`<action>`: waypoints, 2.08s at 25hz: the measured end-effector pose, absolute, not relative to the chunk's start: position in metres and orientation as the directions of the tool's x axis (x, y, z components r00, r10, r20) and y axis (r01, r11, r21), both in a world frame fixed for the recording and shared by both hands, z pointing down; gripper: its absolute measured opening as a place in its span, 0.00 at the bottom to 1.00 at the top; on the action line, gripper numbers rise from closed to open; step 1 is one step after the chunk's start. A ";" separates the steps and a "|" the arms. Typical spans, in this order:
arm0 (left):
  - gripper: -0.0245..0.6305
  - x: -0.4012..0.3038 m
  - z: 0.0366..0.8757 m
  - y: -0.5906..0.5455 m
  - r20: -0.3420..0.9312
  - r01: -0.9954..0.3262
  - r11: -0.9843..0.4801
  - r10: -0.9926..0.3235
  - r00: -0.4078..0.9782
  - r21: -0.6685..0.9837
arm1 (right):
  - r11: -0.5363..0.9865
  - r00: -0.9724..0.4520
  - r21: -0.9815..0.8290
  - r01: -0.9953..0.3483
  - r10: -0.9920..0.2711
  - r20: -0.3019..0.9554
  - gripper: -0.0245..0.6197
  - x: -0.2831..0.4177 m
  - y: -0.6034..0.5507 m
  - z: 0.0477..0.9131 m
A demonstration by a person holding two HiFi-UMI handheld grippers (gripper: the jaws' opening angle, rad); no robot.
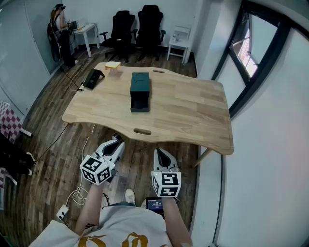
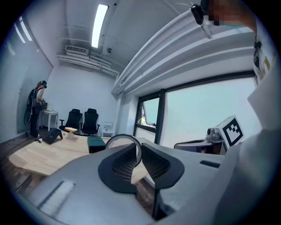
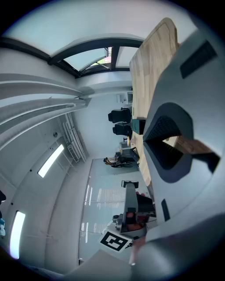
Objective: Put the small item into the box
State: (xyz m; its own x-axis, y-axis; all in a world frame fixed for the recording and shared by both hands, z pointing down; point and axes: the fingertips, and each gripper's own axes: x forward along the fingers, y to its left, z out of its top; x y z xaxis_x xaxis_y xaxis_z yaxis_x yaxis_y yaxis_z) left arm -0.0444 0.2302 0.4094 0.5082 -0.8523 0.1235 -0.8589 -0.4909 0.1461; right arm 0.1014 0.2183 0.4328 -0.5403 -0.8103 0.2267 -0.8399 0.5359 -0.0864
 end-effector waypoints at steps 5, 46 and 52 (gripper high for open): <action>0.10 -0.044 0.414 0.241 0.146 -0.861 -0.485 -0.851 0.505 0.151 | 0.563 -0.565 -0.081 -0.823 -0.793 0.229 0.04 0.091 0.228 0.428; 0.10 -0.063 0.460 0.064 0.203 -0.868 -0.460 -0.846 0.493 0.186 | 0.509 -0.529 -0.148 -0.848 -0.791 0.308 0.05 0.105 0.067 0.474; 0.10 -0.085 0.466 -0.039 0.220 -0.852 -0.492 -0.824 0.522 0.180 | 0.486 -0.510 -0.161 -0.859 -0.789 0.342 0.05 0.074 -0.030 0.484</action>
